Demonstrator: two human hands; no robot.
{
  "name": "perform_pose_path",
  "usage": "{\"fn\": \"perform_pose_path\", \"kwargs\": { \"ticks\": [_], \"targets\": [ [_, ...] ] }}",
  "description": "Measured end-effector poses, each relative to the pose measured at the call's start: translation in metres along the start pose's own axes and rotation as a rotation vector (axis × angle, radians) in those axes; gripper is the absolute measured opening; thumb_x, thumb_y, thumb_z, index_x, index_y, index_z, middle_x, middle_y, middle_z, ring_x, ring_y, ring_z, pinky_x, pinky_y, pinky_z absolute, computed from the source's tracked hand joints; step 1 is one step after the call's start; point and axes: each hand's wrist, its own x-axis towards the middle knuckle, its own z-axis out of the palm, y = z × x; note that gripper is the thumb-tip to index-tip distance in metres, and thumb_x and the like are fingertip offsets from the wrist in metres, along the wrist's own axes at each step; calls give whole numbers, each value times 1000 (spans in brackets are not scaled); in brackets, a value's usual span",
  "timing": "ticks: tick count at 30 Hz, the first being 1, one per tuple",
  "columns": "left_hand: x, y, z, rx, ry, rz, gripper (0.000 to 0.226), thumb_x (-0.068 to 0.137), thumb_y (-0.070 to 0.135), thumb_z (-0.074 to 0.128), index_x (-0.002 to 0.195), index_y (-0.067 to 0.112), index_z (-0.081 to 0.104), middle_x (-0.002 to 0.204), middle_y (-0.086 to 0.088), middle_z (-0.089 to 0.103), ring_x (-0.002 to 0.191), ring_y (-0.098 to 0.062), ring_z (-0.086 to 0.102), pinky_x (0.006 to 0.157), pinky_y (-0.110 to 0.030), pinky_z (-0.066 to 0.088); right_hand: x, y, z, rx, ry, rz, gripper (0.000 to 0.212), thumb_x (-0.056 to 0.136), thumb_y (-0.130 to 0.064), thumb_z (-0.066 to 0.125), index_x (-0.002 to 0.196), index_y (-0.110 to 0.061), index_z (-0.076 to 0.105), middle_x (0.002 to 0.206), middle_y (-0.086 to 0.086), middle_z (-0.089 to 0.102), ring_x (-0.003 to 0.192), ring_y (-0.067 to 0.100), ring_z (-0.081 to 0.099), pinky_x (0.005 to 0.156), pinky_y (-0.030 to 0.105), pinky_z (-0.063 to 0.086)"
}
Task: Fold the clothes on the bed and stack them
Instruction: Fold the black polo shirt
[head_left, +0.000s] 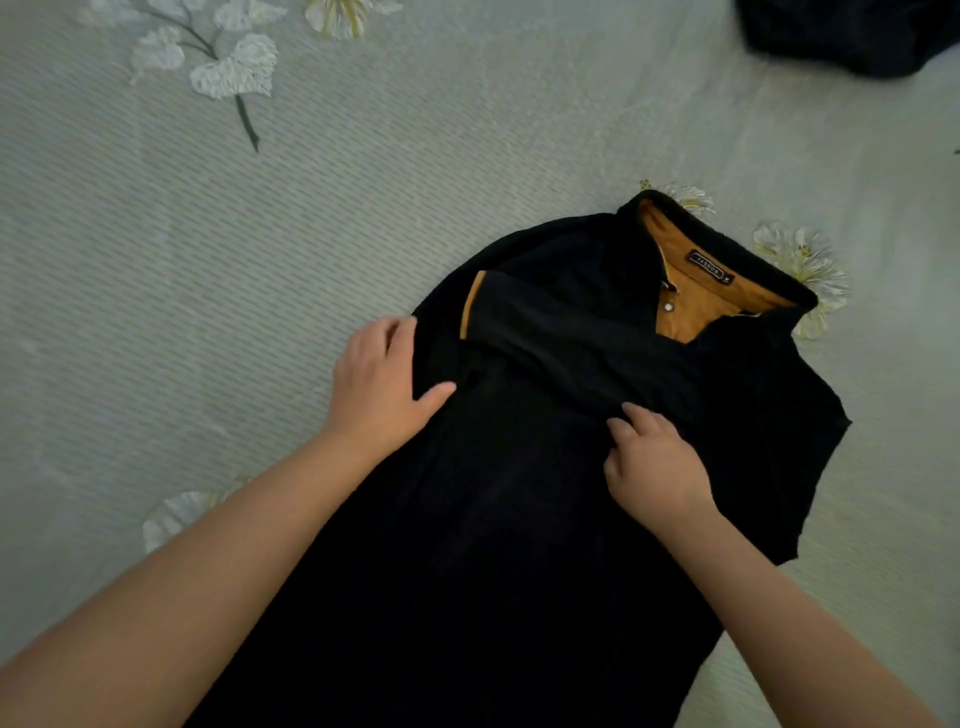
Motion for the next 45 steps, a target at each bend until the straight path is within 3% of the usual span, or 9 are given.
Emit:
{"fn": "perform_pose_path", "kwargs": {
  "ticks": [9, 14, 18, 24, 27, 30, 33, 38, 45],
  "targets": [
    [-147, -92, 2, -145, 42, -230, 18, 83, 6, 63, 94, -8, 65, 81, -25, 64, 78, -39, 60, 69, -43, 45, 20, -101, -24, 153, 525, -510, 15, 74, 9, 62, 89, 9, 68, 89, 25, 67, 82, 41, 64, 76, 45, 51],
    [-148, -104, -1, -384, 281, -370, 17, 90, 8, 53, 86, -6, 62, 76, -15, 56, 73, -26, 49, 63, -29, 29, 68, -148, -51, -88, 380, -446, 36, 90, -7, 47, 125, -5, 52, 127, 18, 52, 120, 34, 42, 99, 44, 31],
    [-124, -120, -23, -450, 428, -397, 16, 91, 9, 51, 83, -2, 61, 71, -1, 48, 71, -16, 43, 58, -19, 21, 99, -165, -65, -304, 193, -352, 35, 90, -10, 48, 124, -11, 54, 127, 17, 47, 120, 34, 38, 100, 43, 30],
    [-69, -157, -64, -426, 510, -308, 15, 90, 8, 52, 85, -2, 62, 75, -1, 50, 75, -15, 44, 60, -17, 21, 128, -190, -92, 63, 479, -206, 29, 90, -6, 43, 110, -2, 63, 107, 24, 55, 102, 37, 49, 71, 30, 31],
    [-30, -172, -85, -416, 550, -263, 16, 91, 9, 50, 87, 0, 62, 78, -5, 54, 77, -16, 45, 61, -16, 22, 151, -203, -103, 141, 449, -128, 28, 91, -5, 39, 109, 0, 60, 104, 24, 60, 98, 37, 54, 68, 29, 30],
    [1, -184, -98, -399, 528, -288, 25, 94, 17, 46, 111, 3, 58, 100, -9, 60, 88, -14, 47, 74, -16, 28, 166, -210, -103, 217, 396, -105, 28, 91, -5, 39, 111, 2, 57, 109, 24, 60, 102, 36, 54, 74, 32, 35],
    [-1, -190, -94, -326, 419, -308, 38, 92, 28, 47, 124, 6, 50, 110, -8, 56, 96, -16, 49, 80, -24, 34, 163, -213, -93, 257, 407, -155, 38, 90, -4, 42, 127, 1, 48, 119, 25, 54, 112, 35, 48, 89, 34, 33],
    [-63, -184, -69, -195, 330, -223, 20, 83, 9, 63, 99, -3, 63, 83, -15, 62, 77, -29, 57, 65, -28, 35, 130, -203, -65, 312, 387, -338, 49, 89, -1, 49, 136, 1, 37, 135, 25, 43, 126, 35, 38, 103, 30, 25],
    [-76, -156, -70, -348, 413, -241, 13, 83, -4, 60, 93, -9, 67, 78, -23, 63, 74, -29, 57, 67, -26, 38, 80, -173, -33, 261, 454, -554, 39, 75, 14, 60, 114, 12, 57, 124, 35, 49, 119, 52, 43, 99, 61, 33]
  ]
}}
